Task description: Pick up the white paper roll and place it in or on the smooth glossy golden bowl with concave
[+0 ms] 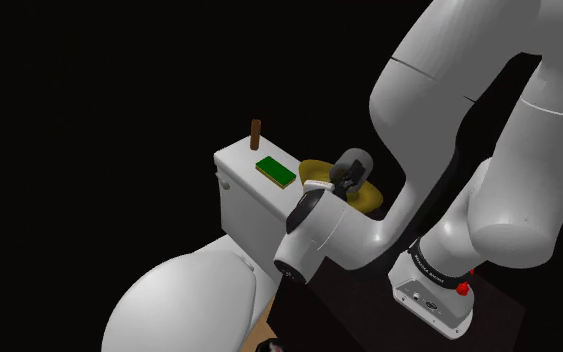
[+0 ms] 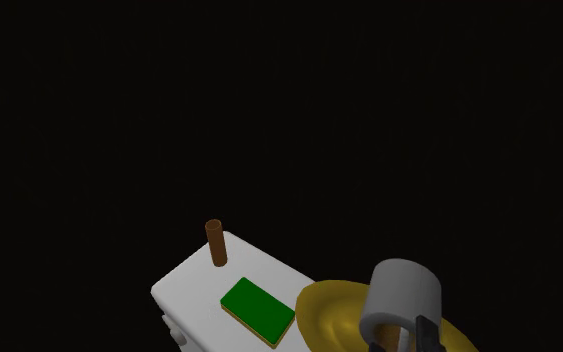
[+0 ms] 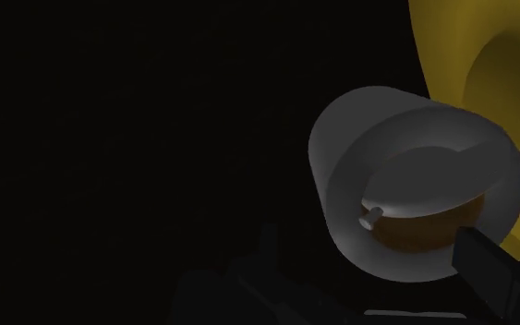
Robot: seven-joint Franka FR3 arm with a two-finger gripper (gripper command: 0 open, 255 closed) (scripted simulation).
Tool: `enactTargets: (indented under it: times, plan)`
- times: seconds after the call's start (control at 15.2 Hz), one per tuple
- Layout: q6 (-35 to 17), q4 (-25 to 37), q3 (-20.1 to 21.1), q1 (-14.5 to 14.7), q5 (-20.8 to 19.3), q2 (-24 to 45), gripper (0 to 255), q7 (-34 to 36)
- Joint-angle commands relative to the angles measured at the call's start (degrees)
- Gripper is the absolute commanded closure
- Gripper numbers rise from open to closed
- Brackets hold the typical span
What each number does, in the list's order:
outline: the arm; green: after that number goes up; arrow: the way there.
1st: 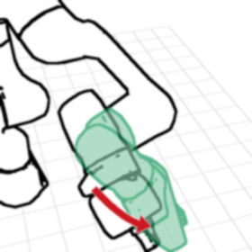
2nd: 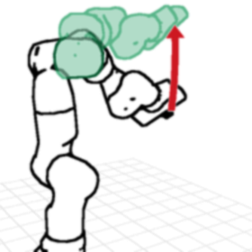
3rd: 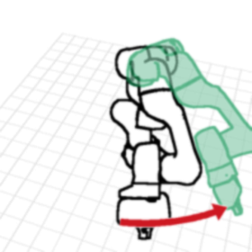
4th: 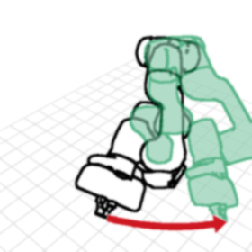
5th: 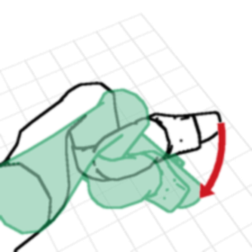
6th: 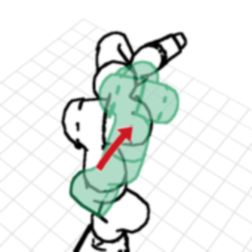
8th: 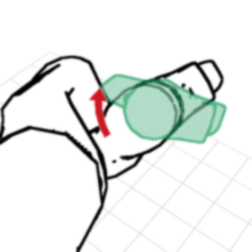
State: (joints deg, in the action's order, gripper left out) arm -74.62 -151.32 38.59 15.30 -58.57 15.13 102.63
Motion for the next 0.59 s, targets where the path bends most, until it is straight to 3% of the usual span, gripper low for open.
enactTargets:
  times: [0.0,0.53]
  plan:
    - [2.3,2.5,1.3,2.1,2.7,1.9,0,0.7]
    - [3.3,3.8,1.7,3.1,3.7,2.9,0,1.0]
